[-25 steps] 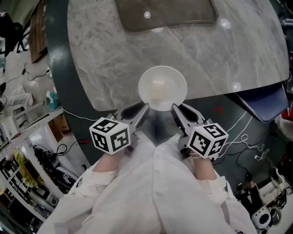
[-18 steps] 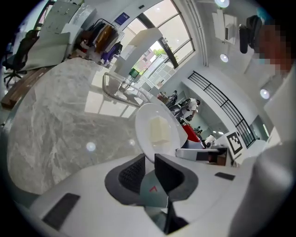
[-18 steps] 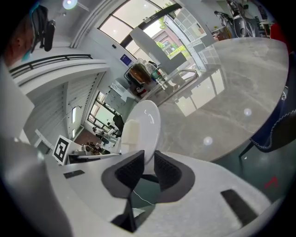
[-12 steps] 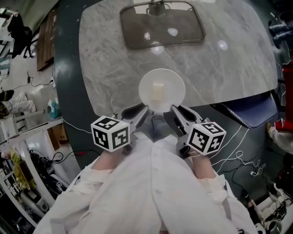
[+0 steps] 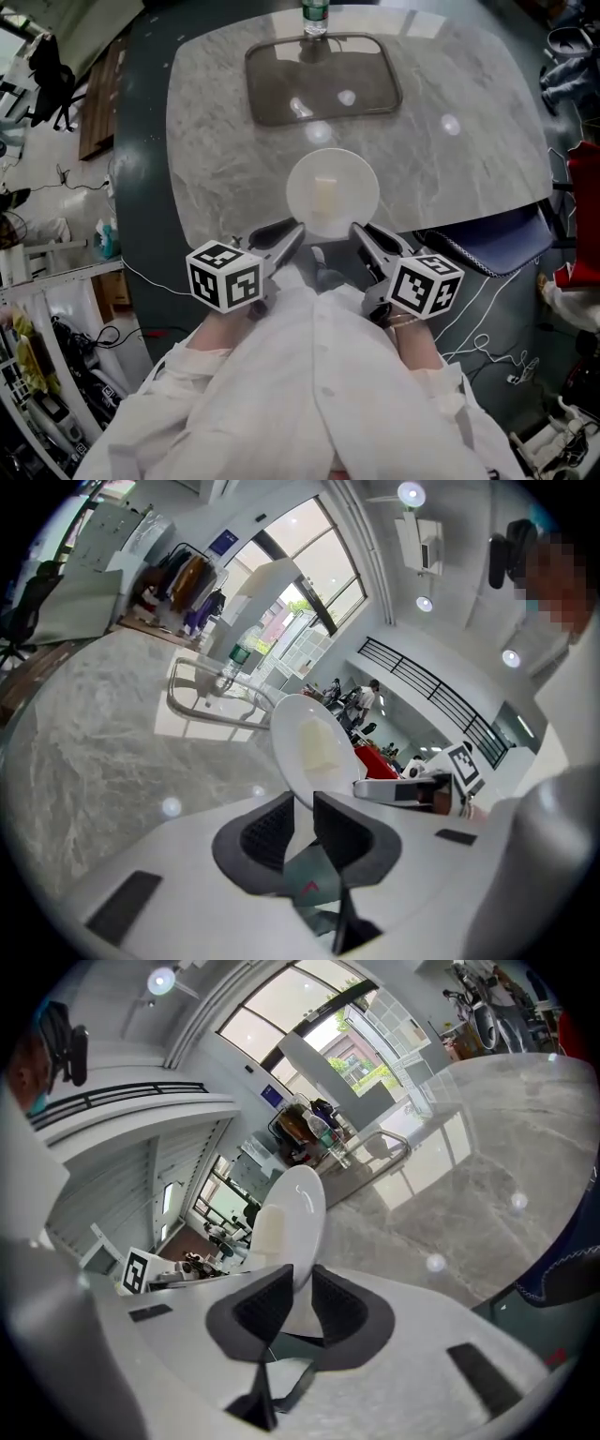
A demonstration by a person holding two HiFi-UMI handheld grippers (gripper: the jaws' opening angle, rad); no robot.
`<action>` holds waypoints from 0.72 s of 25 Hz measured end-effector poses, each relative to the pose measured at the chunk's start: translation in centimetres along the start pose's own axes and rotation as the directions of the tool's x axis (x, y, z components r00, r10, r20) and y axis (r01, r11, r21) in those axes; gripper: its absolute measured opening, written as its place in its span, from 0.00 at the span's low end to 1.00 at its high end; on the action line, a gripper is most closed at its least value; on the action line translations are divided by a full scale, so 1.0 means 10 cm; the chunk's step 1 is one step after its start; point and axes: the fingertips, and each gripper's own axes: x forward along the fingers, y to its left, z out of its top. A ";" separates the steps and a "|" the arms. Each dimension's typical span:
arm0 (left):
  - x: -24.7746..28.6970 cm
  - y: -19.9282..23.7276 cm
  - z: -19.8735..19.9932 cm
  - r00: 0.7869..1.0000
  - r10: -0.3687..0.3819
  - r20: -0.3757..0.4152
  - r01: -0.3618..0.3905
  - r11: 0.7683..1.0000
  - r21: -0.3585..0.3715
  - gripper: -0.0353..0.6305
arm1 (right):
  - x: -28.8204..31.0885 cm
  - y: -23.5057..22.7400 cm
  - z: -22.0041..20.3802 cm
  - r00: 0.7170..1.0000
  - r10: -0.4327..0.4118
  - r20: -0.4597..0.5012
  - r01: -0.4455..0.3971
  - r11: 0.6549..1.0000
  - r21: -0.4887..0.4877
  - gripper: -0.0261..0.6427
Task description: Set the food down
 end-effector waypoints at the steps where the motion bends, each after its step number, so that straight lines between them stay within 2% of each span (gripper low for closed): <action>1: 0.00 -0.01 0.00 1.000 0.000 0.003 0.000 1.000 0.004 0.16 | 0.00 0.00 0.01 1.000 0.002 -0.001 -0.002 1.000 -0.005 0.12; 9: -0.01 0.00 0.01 1.000 0.000 0.008 0.000 1.000 0.029 0.16 | 0.02 0.00 0.02 1.000 0.026 -0.010 -0.026 1.000 -0.003 0.12; 18: 0.13 0.12 0.20 1.000 -0.001 0.013 0.001 1.000 0.014 0.16 | 0.19 -0.10 0.23 1.000 0.016 -0.024 -0.016 1.000 -0.007 0.12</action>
